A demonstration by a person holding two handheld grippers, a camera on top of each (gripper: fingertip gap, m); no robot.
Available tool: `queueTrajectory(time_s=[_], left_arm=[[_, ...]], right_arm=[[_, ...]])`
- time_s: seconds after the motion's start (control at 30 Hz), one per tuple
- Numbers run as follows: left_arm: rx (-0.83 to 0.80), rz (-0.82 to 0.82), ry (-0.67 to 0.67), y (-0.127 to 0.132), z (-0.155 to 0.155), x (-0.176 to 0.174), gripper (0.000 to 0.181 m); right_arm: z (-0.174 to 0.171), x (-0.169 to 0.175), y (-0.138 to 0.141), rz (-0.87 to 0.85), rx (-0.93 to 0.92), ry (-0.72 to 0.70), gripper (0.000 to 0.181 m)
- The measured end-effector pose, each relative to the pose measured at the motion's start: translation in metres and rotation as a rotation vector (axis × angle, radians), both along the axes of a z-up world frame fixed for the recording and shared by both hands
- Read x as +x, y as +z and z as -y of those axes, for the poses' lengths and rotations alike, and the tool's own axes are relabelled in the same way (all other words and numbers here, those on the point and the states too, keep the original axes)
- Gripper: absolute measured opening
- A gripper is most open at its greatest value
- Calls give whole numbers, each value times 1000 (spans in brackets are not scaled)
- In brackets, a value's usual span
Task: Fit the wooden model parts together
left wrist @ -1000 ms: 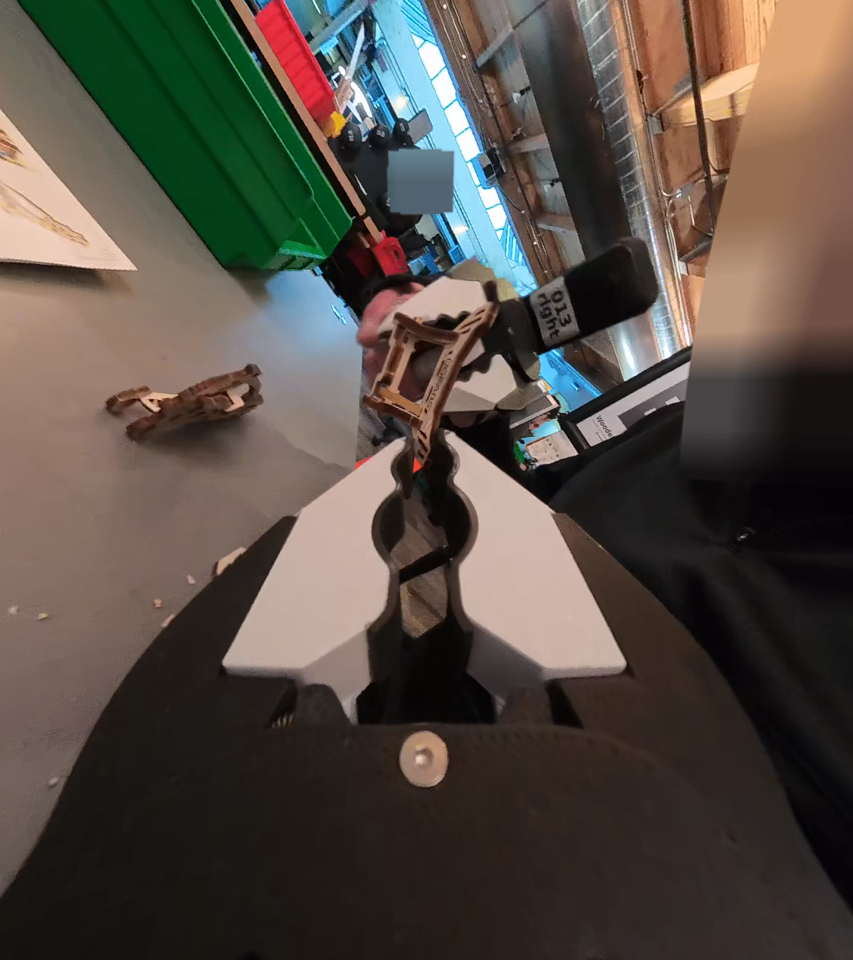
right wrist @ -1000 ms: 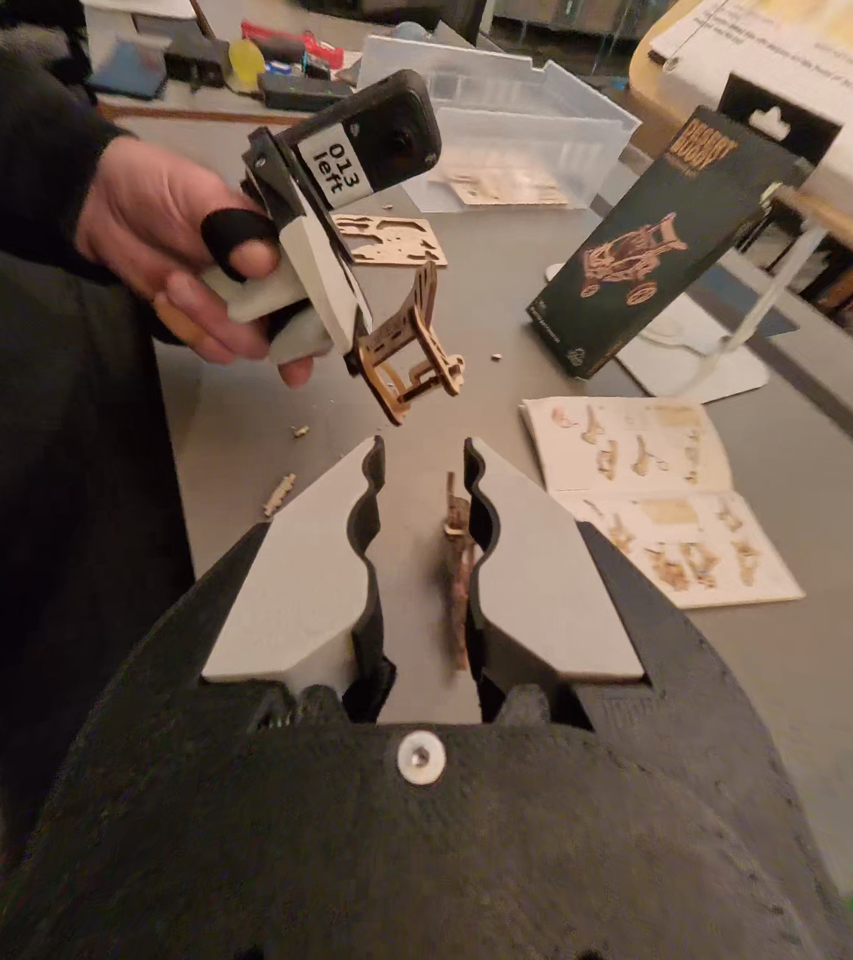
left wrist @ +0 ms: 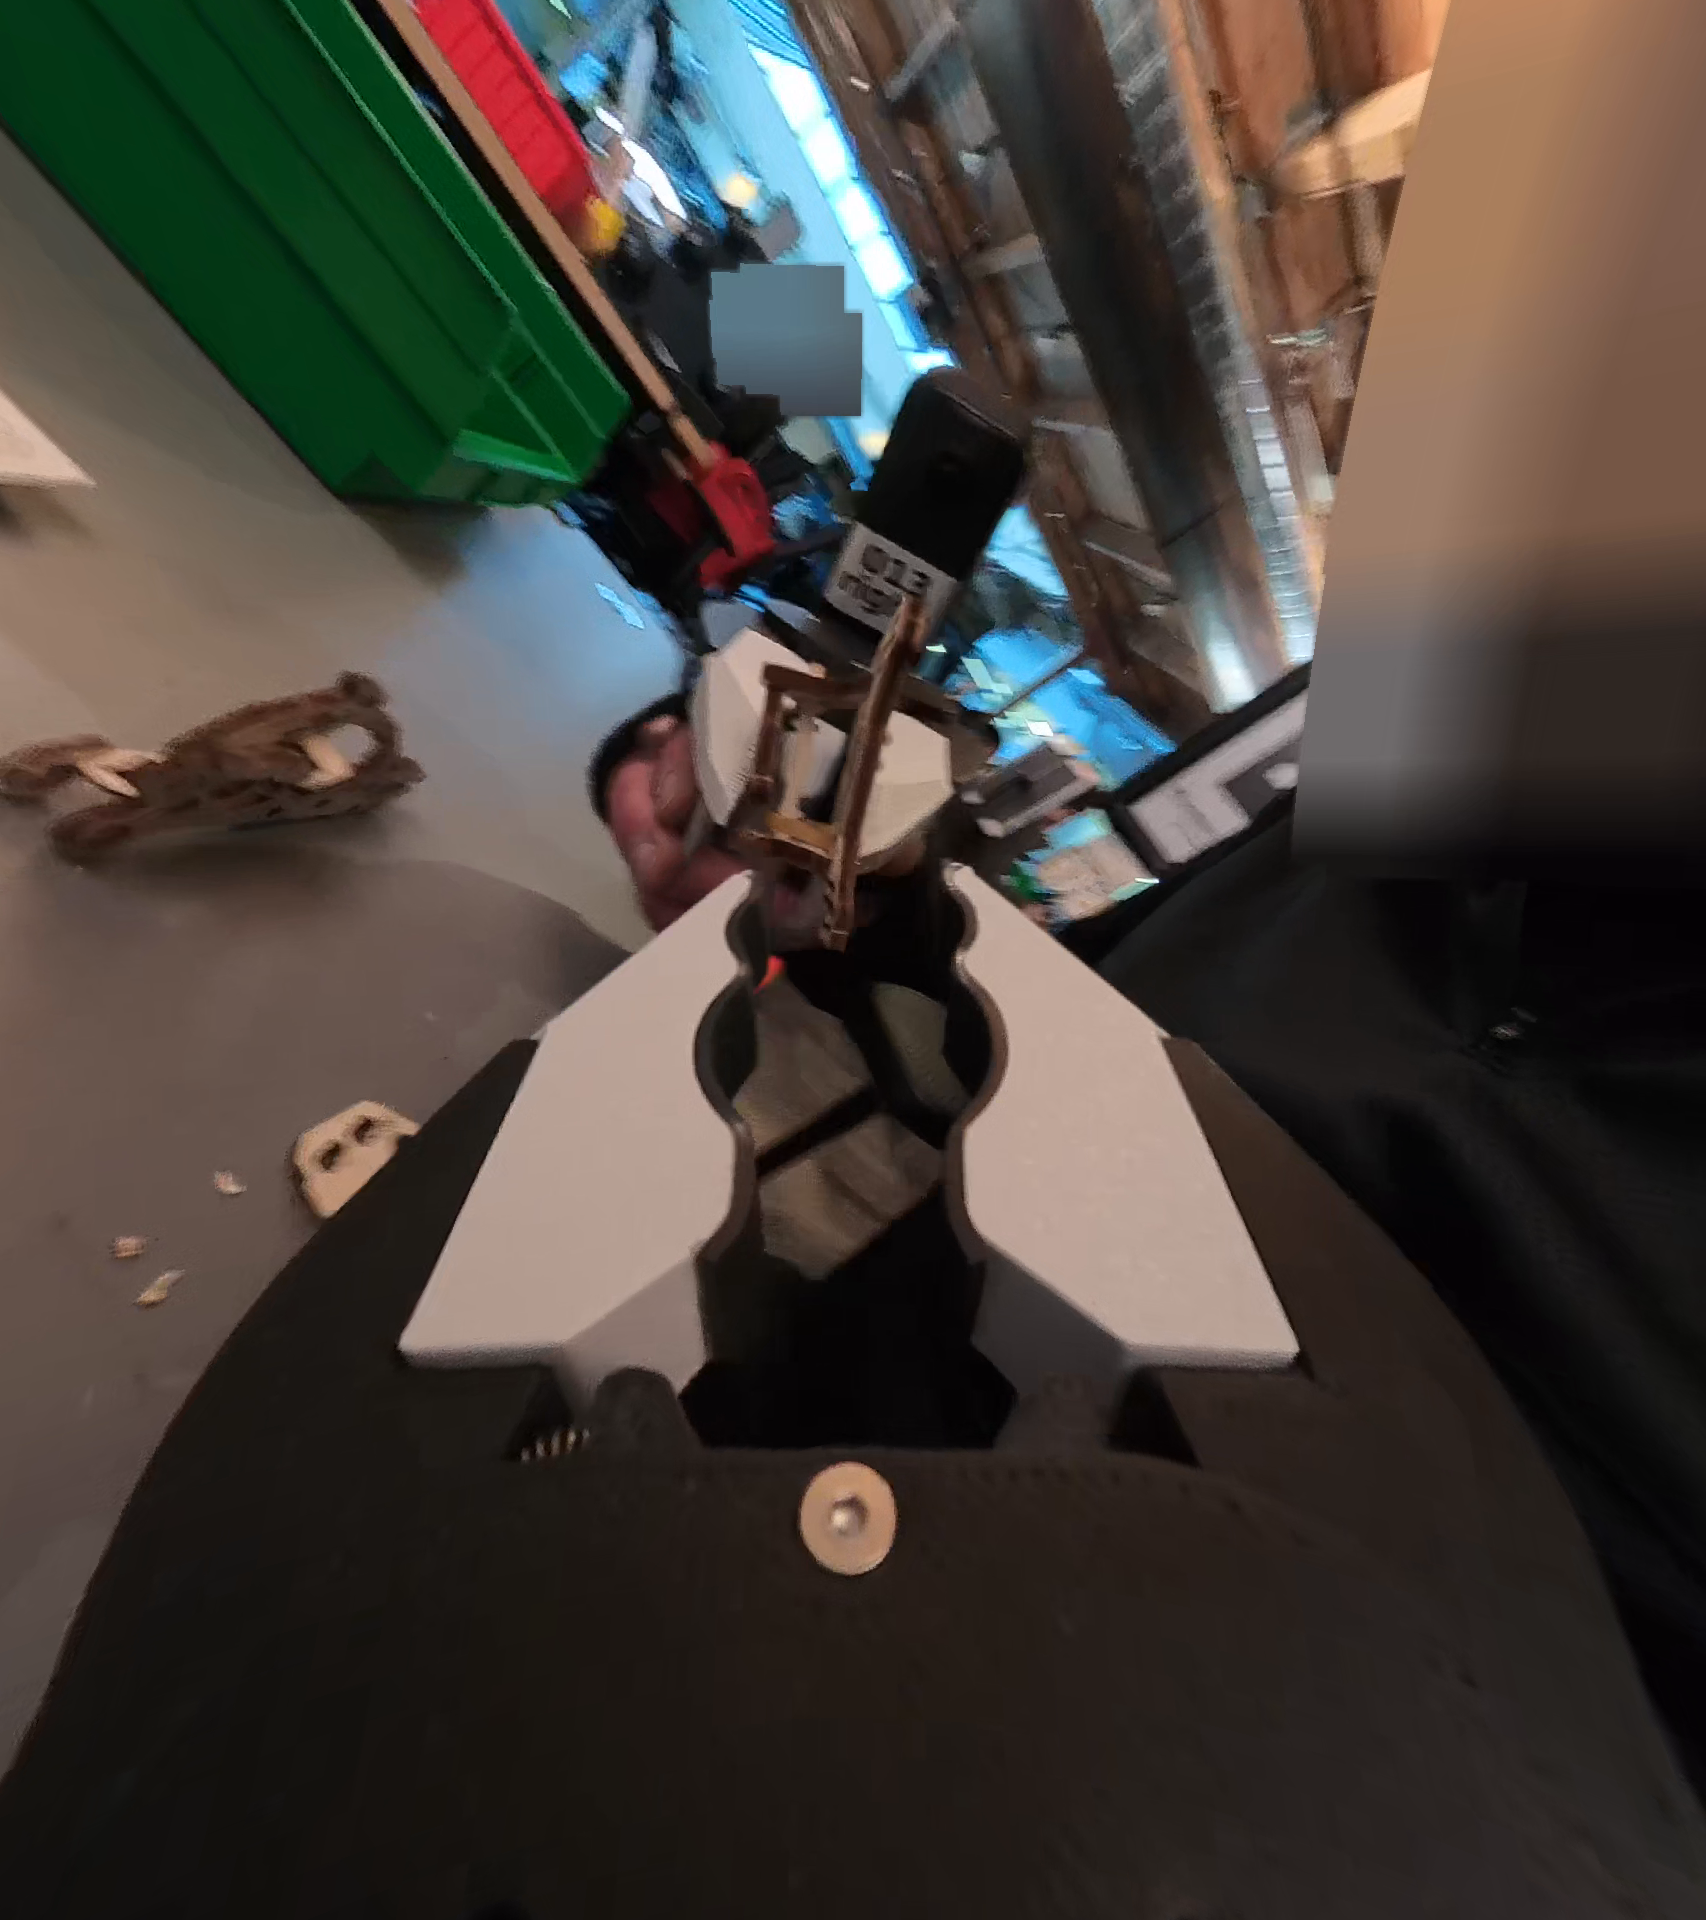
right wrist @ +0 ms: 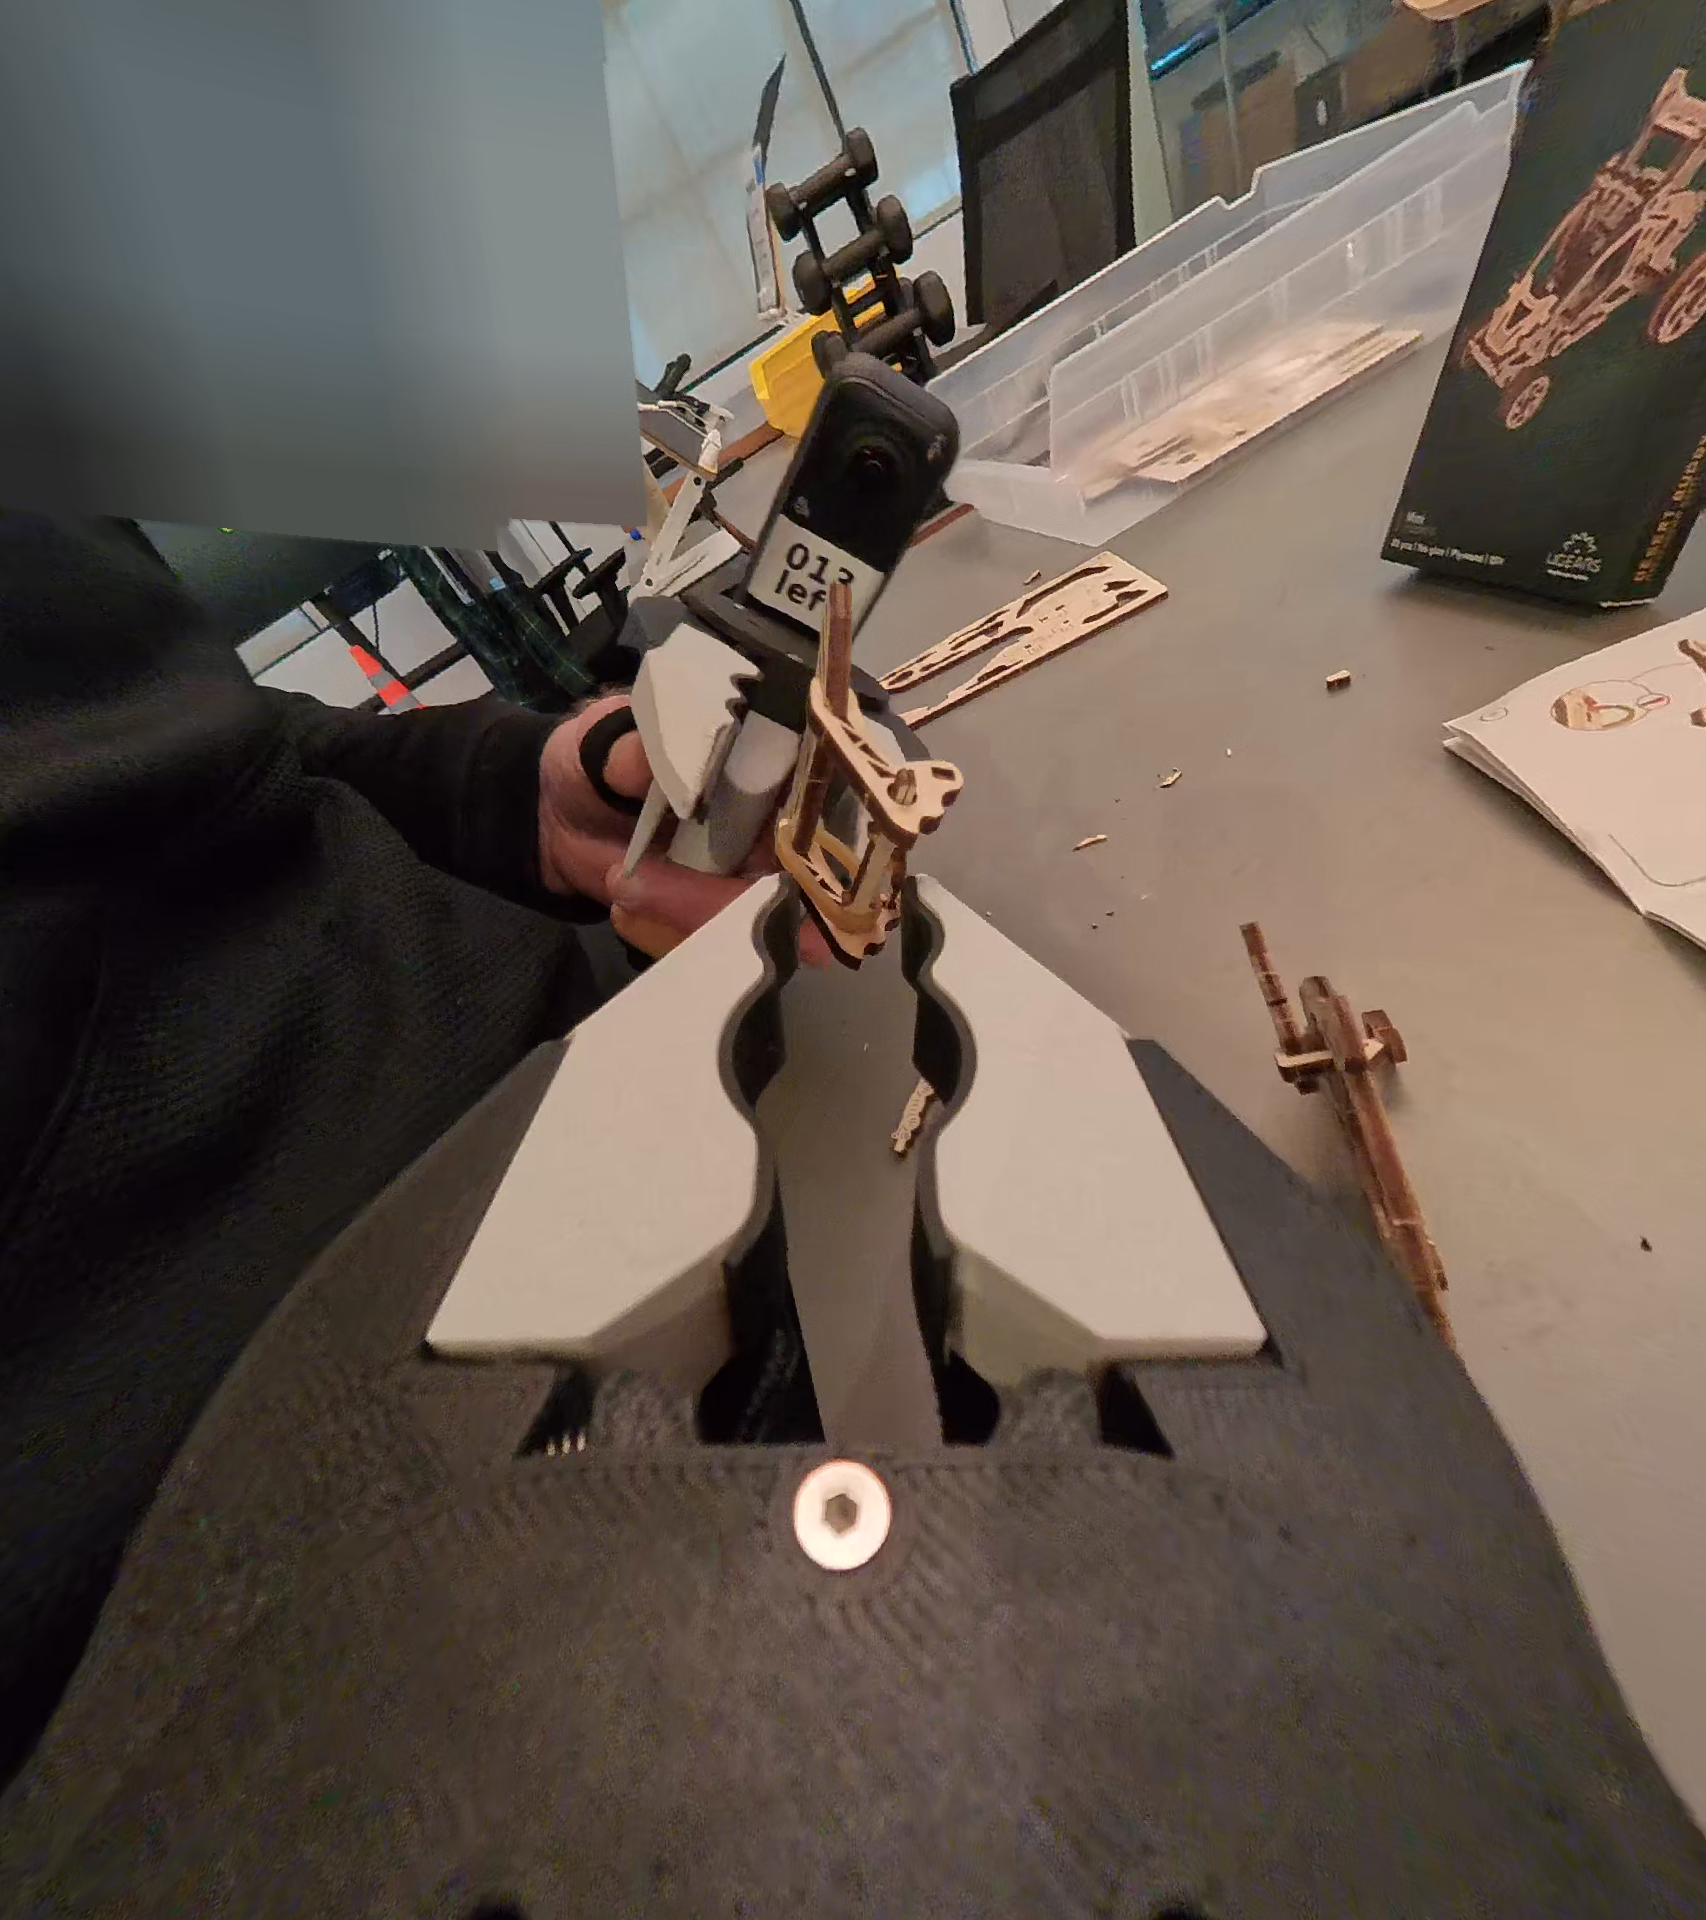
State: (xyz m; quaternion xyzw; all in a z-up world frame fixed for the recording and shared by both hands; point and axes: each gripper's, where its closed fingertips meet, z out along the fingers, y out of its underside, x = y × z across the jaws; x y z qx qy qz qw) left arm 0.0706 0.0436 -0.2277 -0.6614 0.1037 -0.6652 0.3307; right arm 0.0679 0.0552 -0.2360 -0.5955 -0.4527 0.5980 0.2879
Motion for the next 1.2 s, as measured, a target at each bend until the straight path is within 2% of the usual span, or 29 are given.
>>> queueTrajectory(time_s=[0.13,0.23,0.33,0.47,0.77,0.87,1.03,1.13,1.2], left_arm=[[107,-124,69,0,-6,-1,33],[145,-235,90,-6,-8,1,27],[160,-275,88,-8,-7,3,16],[131,-228,87,-6,-7,1,1],[94,-171,122,-3,-10,-8,1],[73,-186,148,-7,-13,-14,1],[67,-175,172,-6,-15,-22,1],[68,-178,171,-6,-13,-22,1],[69,-183,170,-8,-13,-23,1]], right_arm=[[-1,-2,-2,14,-23,-18,17],[1,-4,-9,58,0,-28,17],[5,-7,-12,75,12,-24,16],[9,-9,-13,87,30,-26,17],[8,-4,-15,116,81,-52,32],[-9,5,-22,176,178,-125,36],[-54,32,-45,378,443,-267,36],[-74,44,-62,503,570,-280,33],[-77,46,-74,542,564,-244,30]])
